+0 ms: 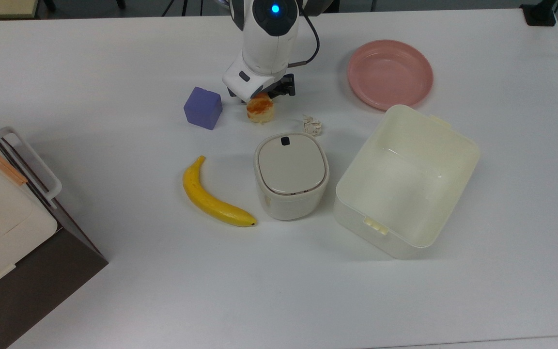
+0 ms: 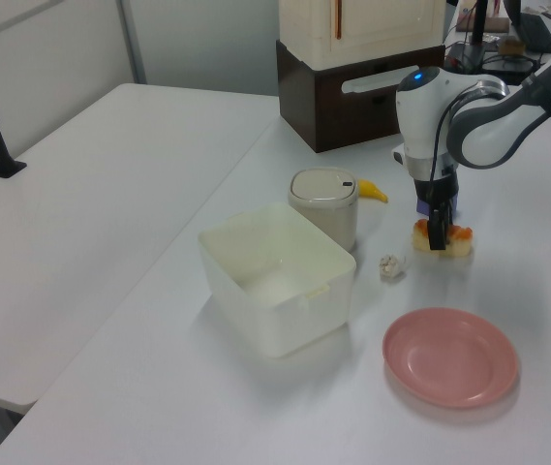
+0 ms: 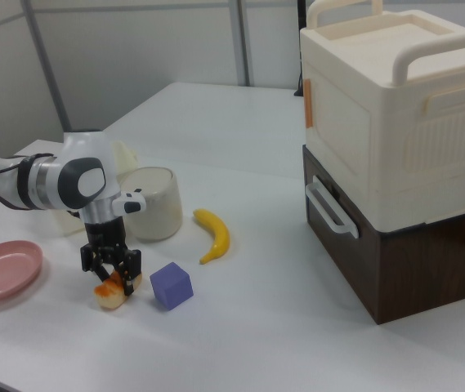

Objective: Put the bread on a plate
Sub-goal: 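Lift the bread roll and carry it toward the pink plate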

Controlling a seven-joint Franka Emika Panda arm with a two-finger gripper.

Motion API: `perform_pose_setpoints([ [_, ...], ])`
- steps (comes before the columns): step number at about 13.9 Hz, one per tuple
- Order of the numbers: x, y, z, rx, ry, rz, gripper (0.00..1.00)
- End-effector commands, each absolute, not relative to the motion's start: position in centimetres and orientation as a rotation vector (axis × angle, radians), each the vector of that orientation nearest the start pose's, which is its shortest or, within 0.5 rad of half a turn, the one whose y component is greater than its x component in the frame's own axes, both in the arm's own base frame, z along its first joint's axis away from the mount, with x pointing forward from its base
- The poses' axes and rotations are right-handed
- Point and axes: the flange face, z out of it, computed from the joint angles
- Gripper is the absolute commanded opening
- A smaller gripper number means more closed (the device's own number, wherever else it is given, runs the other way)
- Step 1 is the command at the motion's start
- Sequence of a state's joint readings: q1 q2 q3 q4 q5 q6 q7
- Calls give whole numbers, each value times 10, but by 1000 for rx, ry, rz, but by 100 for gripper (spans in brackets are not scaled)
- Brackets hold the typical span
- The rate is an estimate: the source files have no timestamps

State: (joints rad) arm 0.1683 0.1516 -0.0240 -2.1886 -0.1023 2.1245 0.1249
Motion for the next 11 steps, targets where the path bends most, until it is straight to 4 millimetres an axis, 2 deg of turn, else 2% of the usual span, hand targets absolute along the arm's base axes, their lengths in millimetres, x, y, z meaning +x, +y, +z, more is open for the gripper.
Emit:
perform_pose_setpoints([
  [1, 522, 76, 349, -3258, -117, 209, 38],
  [2, 519, 84, 360, -3259, -134, 219, 38],
  [3, 513, 107, 380, -3254, -190, 221, 38],
  [4, 505, 122, 398, -3249, -222, 224, 38],
  [5, 495, 149, 411, -3213, -264, 220, 38],
  [8, 477, 214, 418, -3201, -265, 187, 38],
  [10, 456, 266, 419, -3193, -272, 169, 38],
  [11, 448, 280, 419, -3179, -251, 175, 38],
])
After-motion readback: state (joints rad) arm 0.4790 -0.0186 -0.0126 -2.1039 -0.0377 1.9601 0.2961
